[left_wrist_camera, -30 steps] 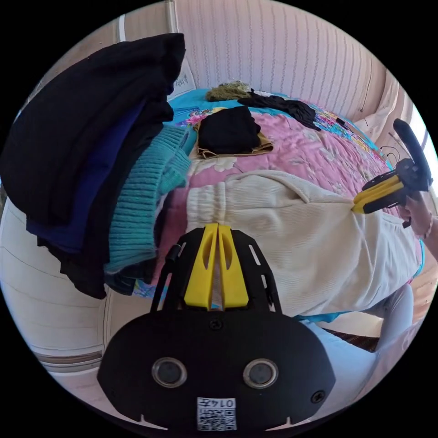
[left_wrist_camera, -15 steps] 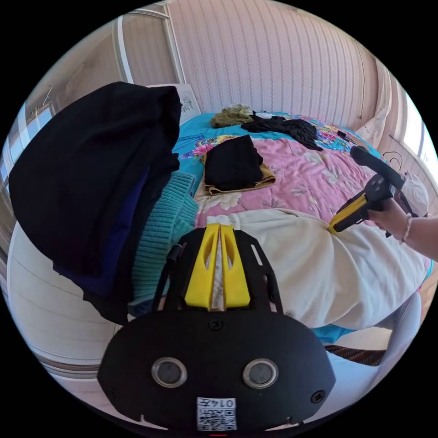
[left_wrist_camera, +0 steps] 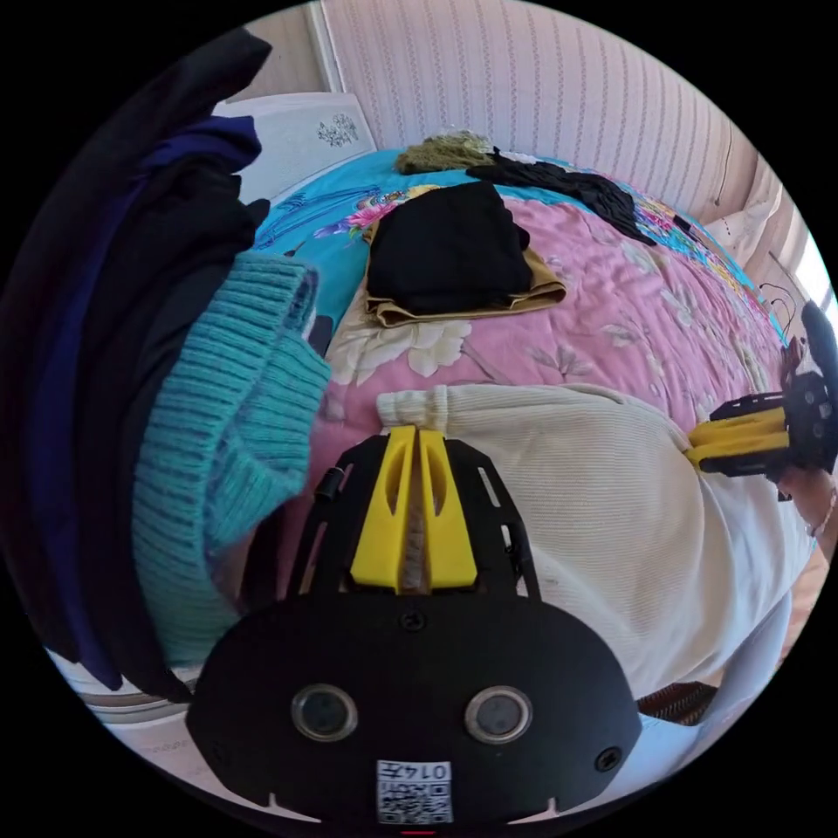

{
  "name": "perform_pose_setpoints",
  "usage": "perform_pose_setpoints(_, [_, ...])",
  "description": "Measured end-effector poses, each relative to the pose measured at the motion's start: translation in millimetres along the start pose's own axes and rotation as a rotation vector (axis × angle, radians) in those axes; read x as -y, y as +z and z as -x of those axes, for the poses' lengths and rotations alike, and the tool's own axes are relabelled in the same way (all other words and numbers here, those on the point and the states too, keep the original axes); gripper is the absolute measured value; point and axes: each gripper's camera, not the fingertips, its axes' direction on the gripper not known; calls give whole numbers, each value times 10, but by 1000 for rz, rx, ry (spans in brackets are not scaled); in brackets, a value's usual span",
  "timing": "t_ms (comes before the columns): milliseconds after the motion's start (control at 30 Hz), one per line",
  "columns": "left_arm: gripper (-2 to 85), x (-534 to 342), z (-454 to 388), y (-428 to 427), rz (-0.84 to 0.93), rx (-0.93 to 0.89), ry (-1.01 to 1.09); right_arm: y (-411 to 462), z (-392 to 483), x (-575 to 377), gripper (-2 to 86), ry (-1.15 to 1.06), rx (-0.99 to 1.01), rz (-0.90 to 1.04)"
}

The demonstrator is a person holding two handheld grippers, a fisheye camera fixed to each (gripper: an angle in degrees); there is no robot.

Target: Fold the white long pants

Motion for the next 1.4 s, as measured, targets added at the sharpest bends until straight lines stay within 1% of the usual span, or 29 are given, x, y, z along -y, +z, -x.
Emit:
perform_pose_setpoints(100, [-10, 59, -73, -106, 26, 20, 52, -10, 119, -64, 22, -12, -60, -51])
perform_pose_setpoints(133, [-10, 37, -137, -229, 16, 68, 82, -44, 150, -89, 21, -15, -69, -60])
perform_pose_setpoints(167, [-10, -25, -240, -401, -5, 169, 122, -73, 156, -103, 20, -7, -66, -65])
perform_pose_setpoints(200, [-10, -143, -378, -633, -73, 316, 149, -147, 159, -148, 19, 18, -53, -80])
perform_pose_setpoints(267, [-10, -374, -582, -1000, -194, 439, 155, -306, 148, -311, 15, 88, -13, -147])
perform_pose_setpoints(333, [-10, -622, -784, -1314, -295, 465, 178, -566, 133, -779, 8, 197, 52, -340])
perform_pose_setpoints(367, [-10, -772, -900, -1468, -346, 448, 167, -617, 132, -921, 6, 221, 59, -380])
perform_pose_setpoints(433, [-10, -948, -1102, -1586, -381, 310, 194, -710, 126, -1479, 1, 326, 15, -426])
perform_pose_setpoints(467, [-10, -1033, -1290, -1594, -382, 162, 250, -702, 123, -1609, 0, 347, 4, -415])
perform_pose_setpoints(500, [-10, -1065, -1405, -1579, -373, 80, 287, -649, 108, -1845, -1, 380, -4, -360])
perform_pose_setpoints(533, [-10, -1118, -1670, -1519, -344, -81, 364, -559, 91, -2047, -2, 412, 6, -283])
perform_pose_setpoints(567, [-10, -1160, -1973, -1431, -302, -221, 429, -509, 87, -2138, -2, 425, 14, -247])
perform_pose_setpoints(600, [-10, -1194, -2304, -1341, -253, -329, 499, -421, 93, -2293, -2, 444, 28, -197])
perform_pose_setpoints(667, [-10, -1219, -2767, -1253, -212, -401, 602, -336, 120, -2433, -2, 466, 39, -164])
perform_pose_setpoints(733, [-10, -1158, -3106, -1202, -222, -386, 658, -336, 175, -2433, -3, 443, -9, -169])
perform_pose_setpoints(833, [-10, -930, -3431, -977, -178, -402, 627, -279, 155, -2257, -3, 407, -98, -117])
perform_pose_setpoints(867, [-10, -884, -3560, -815, -102, -412, 646, -237, 135, -2221, -4, 407, -107, -101])
perform_pose_setpoints(900, [-10, -887, -3708, -613, 17, -399, 689, -112, 85, -2157, -4, 411, -112, -54])
perform_pose_setpoints(933, [-10, -909, -3755, -546, 25, -383, 699, 73, 39, -2110, -5, 406, -96, 15])
perform_pose_setpoints(967, [-10, -960, -3786, -525, -46, -374, 707, 160, 23, -2102, -5, 398, -89, 43])
perform_pose_setpoints(1033, [-10, -941, -3856, -534, -34, -359, 702, 256, -15, -2142, -7, 394, -77, 38])
perform_pose_setpoints(1100, [-10, -888, -3966, -653, 1, -329, 756, 279, -50, -2195, -8, 389, -30, 54])
perform_pose_setpoints(1167, [-10, -929, -4079, -816, -33, -391, 821, 236, -46, -2239, -7, 362, -10, 76])
perform_pose_setpoints(1200, [-10, -976, -4164, -771, 4, -410, 846, 192, 0, -2295, -7, 361, -66, 19])
perform_pose_setpoints(1233, [-10, -1012, -4222, -700, 46, -401, 867, 278, 35, -2346, -6, 375, -94, 8])
perform_pose_setpoints(1267, [-10, -1090, -4299, -573, 55, -364, 878, 384, 41, -2359, -6, 381, -83, 46])
perform_pose_setpoints(1300, [-10, -1115, -4305, -568, 13, -368, 869, 475, 86, -2411, -7, 394, -126, 18])
perform_pose_setpoints(1333, [-10, -1114, -4337, -561, 15, -368, 847, 539, 152, -2447, -8, 379, -174, 22])
perform_pose_setpoints(1400, [-10, -1063, -4424, -553, 55, -374, 838, 626, 260, -2512, -9, 353, -238, 26])
